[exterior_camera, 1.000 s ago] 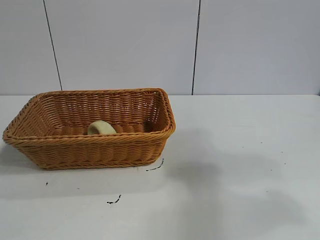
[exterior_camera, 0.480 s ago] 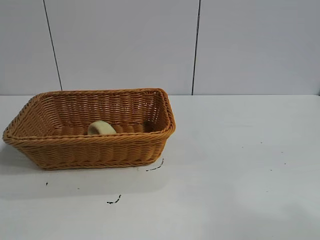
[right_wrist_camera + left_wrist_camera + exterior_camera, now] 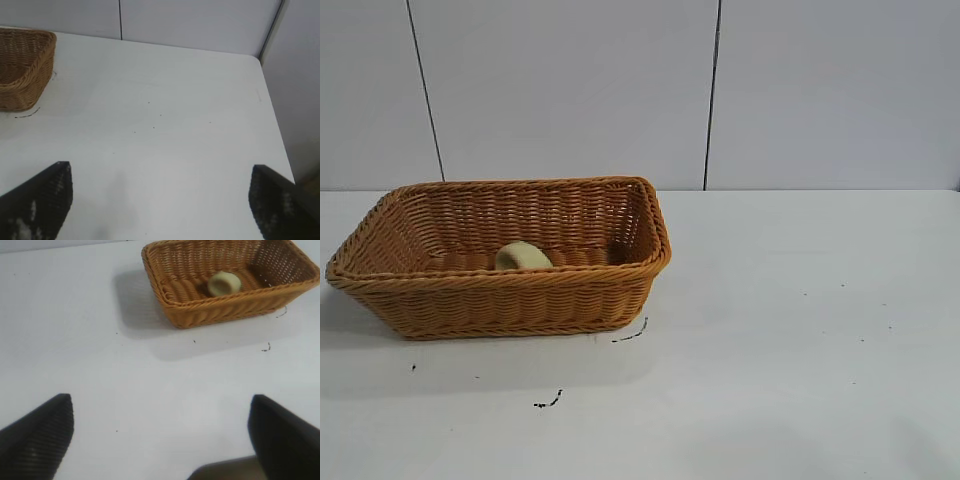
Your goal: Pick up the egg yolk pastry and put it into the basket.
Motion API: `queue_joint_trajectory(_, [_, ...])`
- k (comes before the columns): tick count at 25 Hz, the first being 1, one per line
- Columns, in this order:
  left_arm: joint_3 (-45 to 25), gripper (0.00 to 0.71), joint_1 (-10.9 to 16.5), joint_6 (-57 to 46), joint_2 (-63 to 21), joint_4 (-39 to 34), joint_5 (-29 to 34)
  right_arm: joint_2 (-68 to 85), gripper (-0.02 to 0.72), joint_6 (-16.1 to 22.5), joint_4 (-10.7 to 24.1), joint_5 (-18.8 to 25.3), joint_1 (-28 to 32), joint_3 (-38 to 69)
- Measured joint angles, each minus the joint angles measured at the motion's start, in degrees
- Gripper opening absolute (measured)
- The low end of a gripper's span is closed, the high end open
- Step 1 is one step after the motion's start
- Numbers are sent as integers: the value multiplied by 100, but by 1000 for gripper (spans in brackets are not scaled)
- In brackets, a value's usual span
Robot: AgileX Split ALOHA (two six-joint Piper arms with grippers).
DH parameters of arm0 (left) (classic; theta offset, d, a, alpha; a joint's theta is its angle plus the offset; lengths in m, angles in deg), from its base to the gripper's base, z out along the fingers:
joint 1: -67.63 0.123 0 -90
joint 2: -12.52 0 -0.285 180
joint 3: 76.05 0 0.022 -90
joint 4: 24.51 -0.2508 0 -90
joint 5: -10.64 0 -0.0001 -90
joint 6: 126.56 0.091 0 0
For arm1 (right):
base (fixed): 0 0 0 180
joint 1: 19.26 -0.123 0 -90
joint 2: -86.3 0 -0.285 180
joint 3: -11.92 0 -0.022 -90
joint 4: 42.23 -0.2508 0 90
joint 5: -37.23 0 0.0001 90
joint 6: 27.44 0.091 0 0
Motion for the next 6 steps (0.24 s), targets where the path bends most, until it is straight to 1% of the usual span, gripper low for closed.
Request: queue_joint_trajectory(6, [0,695,0,0,0,0,0,0,666,0,-17,5,0,0])
